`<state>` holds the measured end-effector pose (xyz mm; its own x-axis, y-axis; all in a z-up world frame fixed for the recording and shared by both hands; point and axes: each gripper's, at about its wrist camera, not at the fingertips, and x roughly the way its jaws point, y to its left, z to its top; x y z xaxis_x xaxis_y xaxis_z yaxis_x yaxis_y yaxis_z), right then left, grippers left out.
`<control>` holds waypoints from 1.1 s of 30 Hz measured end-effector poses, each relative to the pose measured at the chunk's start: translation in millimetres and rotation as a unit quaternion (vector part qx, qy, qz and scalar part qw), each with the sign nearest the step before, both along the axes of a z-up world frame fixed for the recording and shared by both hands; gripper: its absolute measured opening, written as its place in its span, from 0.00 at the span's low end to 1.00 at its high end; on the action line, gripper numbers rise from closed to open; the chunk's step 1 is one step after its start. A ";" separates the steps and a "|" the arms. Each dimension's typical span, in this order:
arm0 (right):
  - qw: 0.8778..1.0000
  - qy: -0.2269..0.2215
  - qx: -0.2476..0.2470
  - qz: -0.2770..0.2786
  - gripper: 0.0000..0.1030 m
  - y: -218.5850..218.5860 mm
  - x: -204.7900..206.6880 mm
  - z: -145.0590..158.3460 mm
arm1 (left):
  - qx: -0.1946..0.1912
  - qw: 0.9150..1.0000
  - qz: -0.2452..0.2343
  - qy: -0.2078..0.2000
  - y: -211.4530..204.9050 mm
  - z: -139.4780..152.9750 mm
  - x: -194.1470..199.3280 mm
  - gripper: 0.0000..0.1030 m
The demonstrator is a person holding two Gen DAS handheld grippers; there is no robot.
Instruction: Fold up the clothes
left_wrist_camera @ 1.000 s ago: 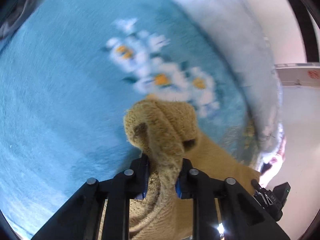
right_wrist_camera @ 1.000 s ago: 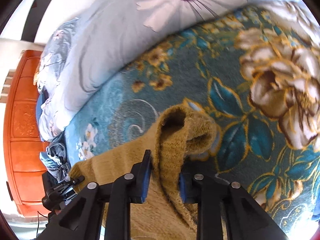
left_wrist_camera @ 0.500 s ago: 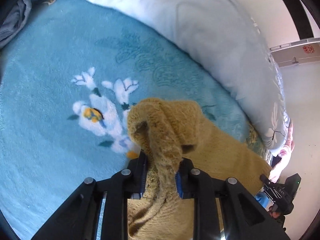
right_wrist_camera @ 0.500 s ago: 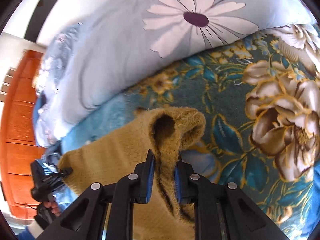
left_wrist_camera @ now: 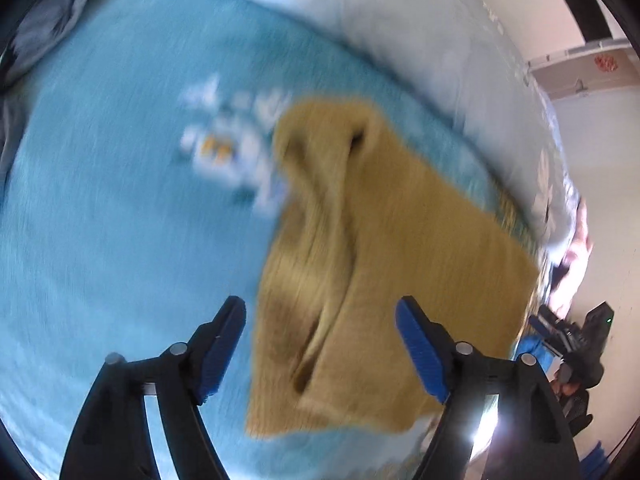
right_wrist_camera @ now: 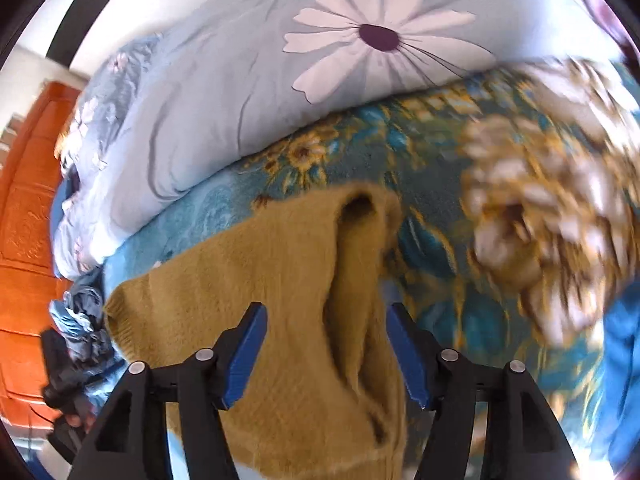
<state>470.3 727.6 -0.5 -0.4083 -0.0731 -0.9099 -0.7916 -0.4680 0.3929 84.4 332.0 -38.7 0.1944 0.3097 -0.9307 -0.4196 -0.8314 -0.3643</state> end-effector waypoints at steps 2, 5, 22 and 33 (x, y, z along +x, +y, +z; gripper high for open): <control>1.000 -0.002 0.000 -0.003 0.64 -11.1 12.8 2.5 | -0.027 1.000 -0.004 -0.008 -16.0 -10.1 15.4 0.76; 0.999 -0.033 -0.037 -0.011 0.64 -37.0 46.3 -15.4 | -0.052 0.998 0.007 -0.029 -38.9 -25.1 31.8 0.76; 0.993 -0.038 -0.096 -0.047 0.17 -72.9 75.7 -51.0 | -0.048 0.998 0.001 -0.026 -48.8 -25.4 44.5 0.64; 0.996 -0.025 -0.079 -0.028 0.11 -79.2 70.4 -19.4 | -0.031 0.998 0.024 -0.041 -56.1 -2.1 43.1 0.08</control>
